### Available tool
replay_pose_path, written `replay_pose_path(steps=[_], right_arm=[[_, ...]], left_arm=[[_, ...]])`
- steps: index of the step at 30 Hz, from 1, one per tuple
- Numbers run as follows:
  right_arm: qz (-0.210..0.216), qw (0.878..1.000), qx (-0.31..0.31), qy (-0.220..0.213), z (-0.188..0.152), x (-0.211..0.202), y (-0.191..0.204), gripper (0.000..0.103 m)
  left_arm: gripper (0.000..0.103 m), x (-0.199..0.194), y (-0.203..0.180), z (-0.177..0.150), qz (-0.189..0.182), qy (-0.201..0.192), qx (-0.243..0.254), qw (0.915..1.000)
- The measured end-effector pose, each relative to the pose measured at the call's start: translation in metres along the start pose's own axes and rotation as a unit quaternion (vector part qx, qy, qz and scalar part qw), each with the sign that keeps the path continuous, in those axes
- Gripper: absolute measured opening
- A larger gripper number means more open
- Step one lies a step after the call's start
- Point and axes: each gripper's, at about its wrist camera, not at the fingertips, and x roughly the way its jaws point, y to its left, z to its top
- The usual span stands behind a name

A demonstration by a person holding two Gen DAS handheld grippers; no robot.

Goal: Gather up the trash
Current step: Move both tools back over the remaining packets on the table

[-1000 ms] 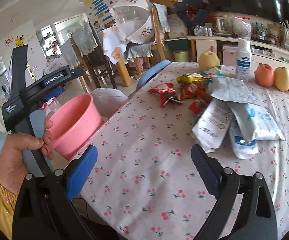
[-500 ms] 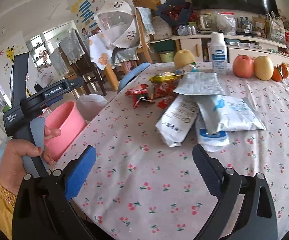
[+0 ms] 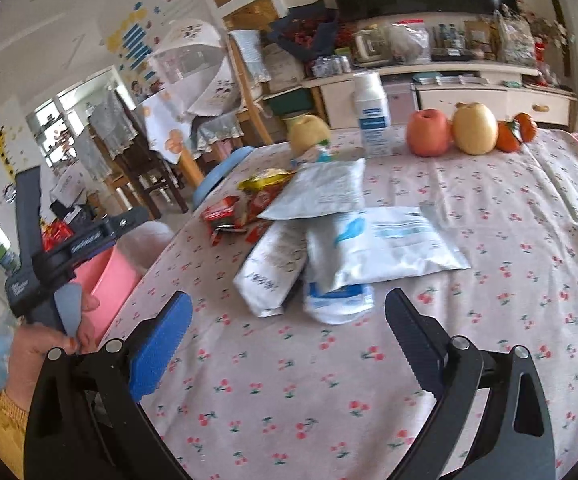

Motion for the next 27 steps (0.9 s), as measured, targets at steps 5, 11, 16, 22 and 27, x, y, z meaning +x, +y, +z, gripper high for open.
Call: replay_pose_path(steps=[5, 11, 16, 22, 27], right_arm=[[-0.013, 1.000, 0.024, 0.003, 0.010, -0.002, -0.026, 0.096], [-0.027, 0.998, 0.063, 0.007, 0.023, -0.003, -0.064, 0.096], [-0.036, 0.996, 0.084, 0.019, 0.030, -0.001, -0.088, 0.096], [-0.032, 0.993, 0.105, 0.041, 0.034, 0.009, -0.109, 0.096], [-0.020, 0.994, 0.098, 0.053, 0.038, 0.019, -0.107, 0.096]], left_arm=[[0.093, 0.008, -0.033, -0.006, -0.046, 0.016, 0.040, 0.9980], [0.093, 0.023, -0.077, -0.019, -0.067, 0.043, 0.105, 0.9913], [0.093, 0.033, -0.103, -0.030, -0.075, 0.060, 0.143, 0.9850], [0.093, 0.049, -0.122, -0.042, -0.059, 0.091, 0.185, 0.9768], [0.093, 0.063, -0.131, -0.048, -0.041, 0.114, 0.201, 0.9721]])
